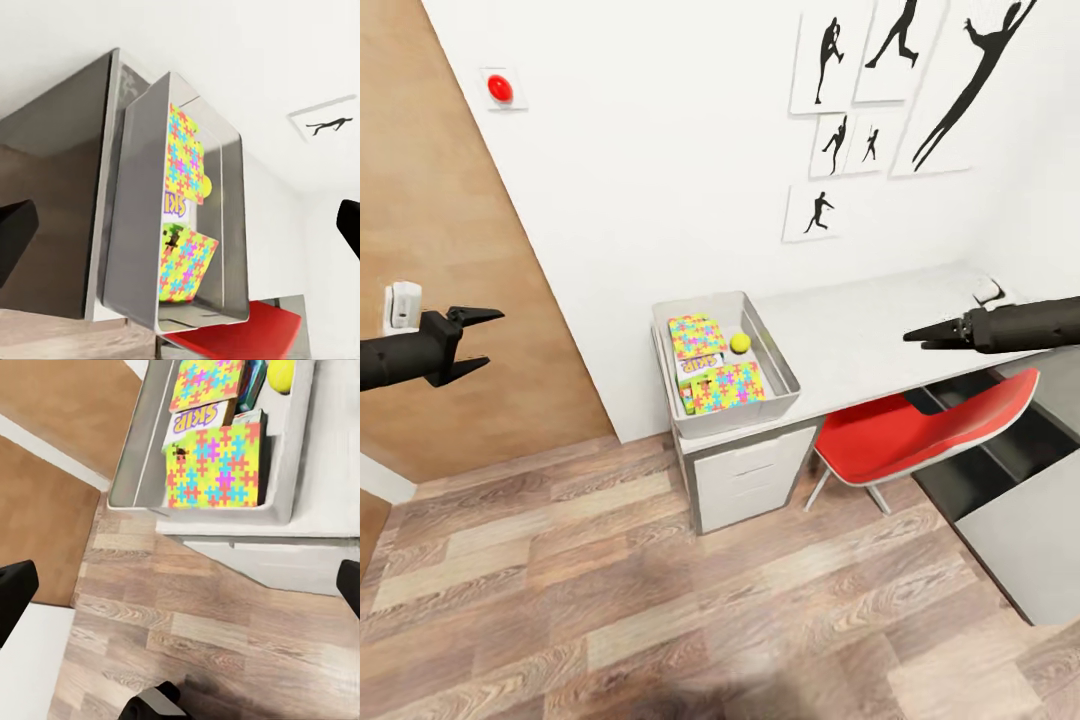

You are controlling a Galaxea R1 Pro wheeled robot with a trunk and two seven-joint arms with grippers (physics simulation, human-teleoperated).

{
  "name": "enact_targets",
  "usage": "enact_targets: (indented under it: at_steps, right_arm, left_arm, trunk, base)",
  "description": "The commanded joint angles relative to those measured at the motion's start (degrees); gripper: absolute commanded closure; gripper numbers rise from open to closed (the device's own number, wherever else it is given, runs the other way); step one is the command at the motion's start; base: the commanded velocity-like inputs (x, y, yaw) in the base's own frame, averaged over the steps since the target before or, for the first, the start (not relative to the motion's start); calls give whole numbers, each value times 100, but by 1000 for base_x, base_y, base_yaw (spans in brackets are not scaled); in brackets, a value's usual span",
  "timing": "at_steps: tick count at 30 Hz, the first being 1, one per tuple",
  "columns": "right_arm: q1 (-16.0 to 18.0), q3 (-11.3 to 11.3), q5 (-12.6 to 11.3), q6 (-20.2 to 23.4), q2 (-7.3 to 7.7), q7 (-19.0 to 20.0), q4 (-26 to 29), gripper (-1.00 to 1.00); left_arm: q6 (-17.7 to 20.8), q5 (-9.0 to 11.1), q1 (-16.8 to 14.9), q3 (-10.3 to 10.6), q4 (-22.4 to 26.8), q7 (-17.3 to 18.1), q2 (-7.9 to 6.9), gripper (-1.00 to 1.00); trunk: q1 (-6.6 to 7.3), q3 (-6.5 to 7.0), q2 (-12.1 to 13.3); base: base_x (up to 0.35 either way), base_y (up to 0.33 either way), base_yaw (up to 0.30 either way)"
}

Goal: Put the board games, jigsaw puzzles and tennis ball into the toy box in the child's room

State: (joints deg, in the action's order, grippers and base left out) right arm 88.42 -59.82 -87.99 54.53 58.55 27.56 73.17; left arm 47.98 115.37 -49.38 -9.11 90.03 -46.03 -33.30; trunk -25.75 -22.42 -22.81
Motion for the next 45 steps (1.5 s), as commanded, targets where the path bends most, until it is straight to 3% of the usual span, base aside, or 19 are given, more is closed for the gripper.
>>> enact_targets:
  at_steps: [1,6,7,12,30,36,40,45]
  right_arm:
    - [25,-3,24,-28,86,43,15,-100]
    - [26,101,24,-282,400,-115,97,-100]
    - [26,101,24,-282,400,-115,97,-100]
    - [24,151,14,-645,657,-517,146,-100]
    - [20,170,10,-1150,1127,-790,209,-100]
    - [13,151,5,-1299,1312,-1018,325,-100]
    - [-34,137,-10,-1364,1410,-1386,378,-100]
    - [-564,120,-20,-1429,1516,-2004,413,-100]
  left_arm:
    - [9,55,49,-13,3,-58,-6,-100]
    - [19,48,271,-130,5,-61,-19,-100]
    - [19,48,271,-130,5,-61,-19,-100]
    - [44,41,573,-389,14,-54,-30,-100]
    - [89,38,1238,-928,81,-32,-66,-100]
    - [99,35,1444,-994,120,-28,-83,-100]
    - [99,32,1731,-1045,158,-32,-109,-100]
    - [65,-10,2629,-1403,184,-47,-99,-100]
  trunk:
    - [-3,-5,-11]
    - [-3,28,-11]
    - [-3,35,-11]
    - [-3,71,-11]
    - [-3,208,-11]
    - [-3,257,-11]
    - [-3,289,-11]
    - [-3,330,-11]
  base:
    - [-87,65,-234]
    - [-55,41,-228]
    - [-36,26,-222]
    - [-19,14,-211]
    - [-4,3,-194]
    - [0,0,-175]
    - [0,0,-170]
    - [0,0,-169]
